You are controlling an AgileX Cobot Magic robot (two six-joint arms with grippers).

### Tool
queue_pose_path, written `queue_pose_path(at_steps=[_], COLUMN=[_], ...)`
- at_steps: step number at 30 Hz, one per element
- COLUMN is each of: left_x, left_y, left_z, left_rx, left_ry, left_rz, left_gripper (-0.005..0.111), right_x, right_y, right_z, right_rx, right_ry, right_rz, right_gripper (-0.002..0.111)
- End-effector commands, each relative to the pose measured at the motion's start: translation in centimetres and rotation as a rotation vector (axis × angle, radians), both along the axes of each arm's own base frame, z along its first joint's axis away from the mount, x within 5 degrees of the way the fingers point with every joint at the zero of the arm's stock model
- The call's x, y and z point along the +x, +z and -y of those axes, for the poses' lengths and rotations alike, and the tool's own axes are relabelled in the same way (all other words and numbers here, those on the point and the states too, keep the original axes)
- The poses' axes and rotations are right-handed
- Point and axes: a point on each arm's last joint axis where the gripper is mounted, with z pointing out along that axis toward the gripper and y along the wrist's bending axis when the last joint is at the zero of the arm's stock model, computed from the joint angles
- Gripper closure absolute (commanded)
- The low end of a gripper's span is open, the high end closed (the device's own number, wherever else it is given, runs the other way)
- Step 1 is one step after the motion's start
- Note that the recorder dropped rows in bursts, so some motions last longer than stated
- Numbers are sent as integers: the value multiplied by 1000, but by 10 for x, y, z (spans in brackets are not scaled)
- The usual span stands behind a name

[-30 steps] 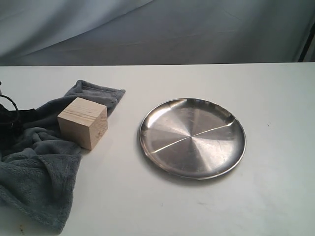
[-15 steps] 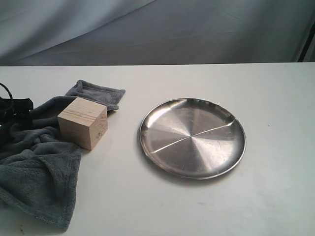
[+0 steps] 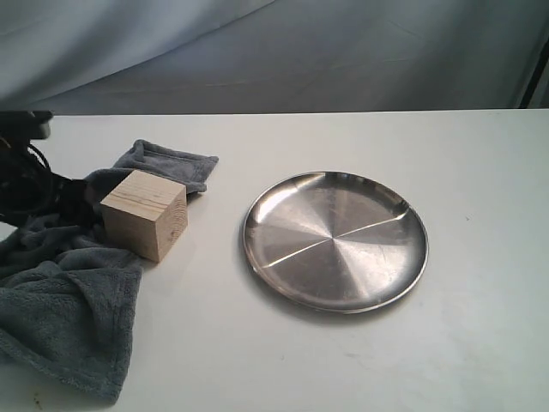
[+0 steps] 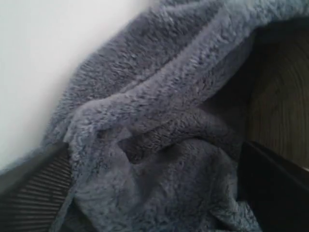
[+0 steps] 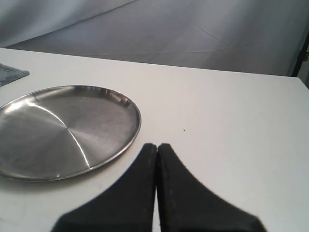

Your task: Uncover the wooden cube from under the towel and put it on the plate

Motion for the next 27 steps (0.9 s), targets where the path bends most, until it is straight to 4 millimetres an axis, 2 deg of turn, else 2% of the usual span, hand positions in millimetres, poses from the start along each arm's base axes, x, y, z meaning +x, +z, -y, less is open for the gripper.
queue_pose_path(at_steps=[1,3,5,7,10,11,15,20,27], left_x=[4,4,2,0,-7,-9,-2,7,11], left_y=[-45,-59,-69,-79,-86,-84,-63,-25,19], left_z=[8,8,9,11,13,13,10,1,0], left_rx=[5,6,-6,-28,-54,-54,-17,76,86], left_ry=[-35,-35,-26,-6,-2,-35,-43,-15,18], left_rz=[-102,-138,-175,-213,-303,-318,-228,-46,151], left_gripper=[18,19,27,51,99,106,107,107,107], right_x=[0,0,0,0,0,0,0,0,0], right_y=[-2,-2,-2,-2,-2,-2,-2,-2,-2], right_z=[0,0,0,0,0,0,0,0,0], right_rx=[9,9,9,9,9,9,9,9,9], right_ry=[5,5,5,5,5,5,5,5,5], right_rz=[-6,-6,-6,-6,-6,-6,-6,-6,-6], right_gripper=[105,105,105,105,105,105,105,105,105])
